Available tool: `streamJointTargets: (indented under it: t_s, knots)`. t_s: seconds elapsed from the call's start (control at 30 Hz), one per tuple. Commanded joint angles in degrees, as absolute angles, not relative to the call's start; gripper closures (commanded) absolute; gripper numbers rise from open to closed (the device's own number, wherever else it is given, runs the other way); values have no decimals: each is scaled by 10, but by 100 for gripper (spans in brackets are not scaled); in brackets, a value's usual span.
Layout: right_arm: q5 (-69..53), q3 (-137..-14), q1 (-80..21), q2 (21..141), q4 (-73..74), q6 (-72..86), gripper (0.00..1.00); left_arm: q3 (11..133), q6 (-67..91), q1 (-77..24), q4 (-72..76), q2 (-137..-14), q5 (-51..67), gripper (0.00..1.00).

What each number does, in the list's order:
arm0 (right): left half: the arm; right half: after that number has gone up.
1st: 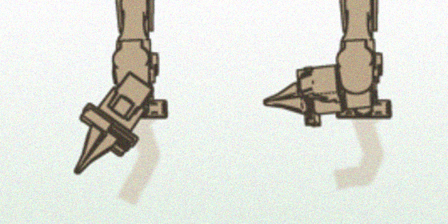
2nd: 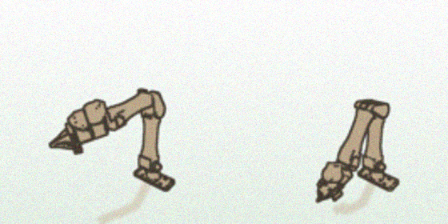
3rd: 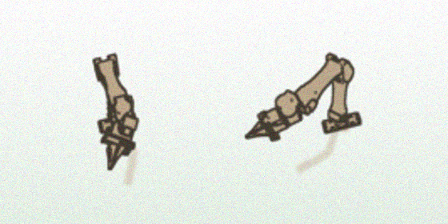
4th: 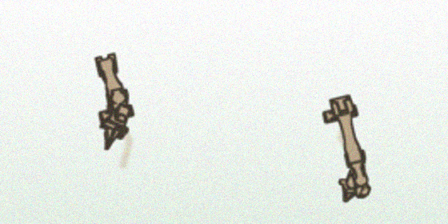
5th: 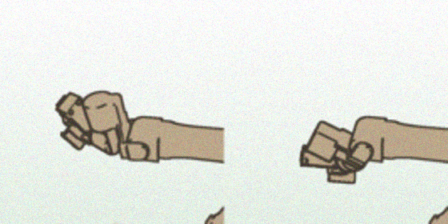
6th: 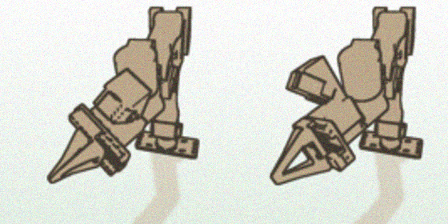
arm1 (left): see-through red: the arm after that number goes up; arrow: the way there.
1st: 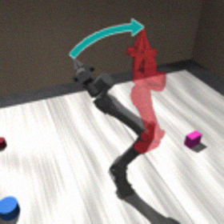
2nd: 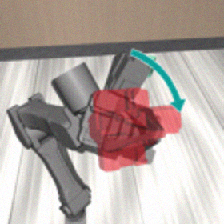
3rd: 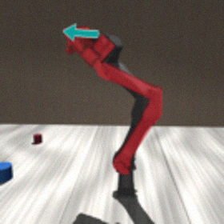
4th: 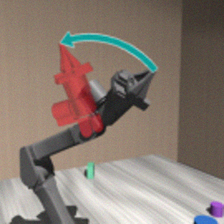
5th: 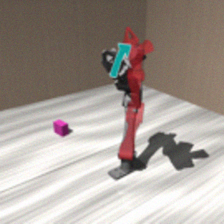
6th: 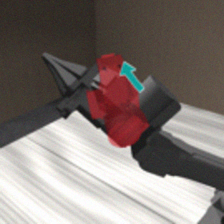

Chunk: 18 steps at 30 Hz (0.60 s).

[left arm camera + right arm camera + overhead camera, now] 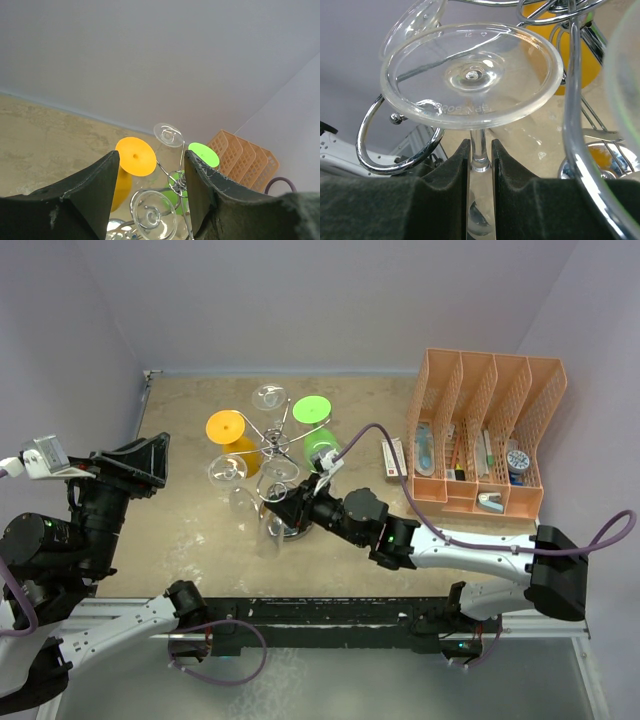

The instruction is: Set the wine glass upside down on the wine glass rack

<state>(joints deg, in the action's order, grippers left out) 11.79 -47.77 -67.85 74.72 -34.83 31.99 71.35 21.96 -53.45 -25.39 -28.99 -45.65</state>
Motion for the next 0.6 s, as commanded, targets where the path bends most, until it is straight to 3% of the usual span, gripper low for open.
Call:
streamJointTargets:
  t_s: [0.0,0.57]
  knots:
    - [76,-514,-678,743,-375,286,100,719,224,-538,-249,-293,-455,48]
    - [-30,-494,-678,719,-408,241,100,719,224,-538,-249,-292,-455,48]
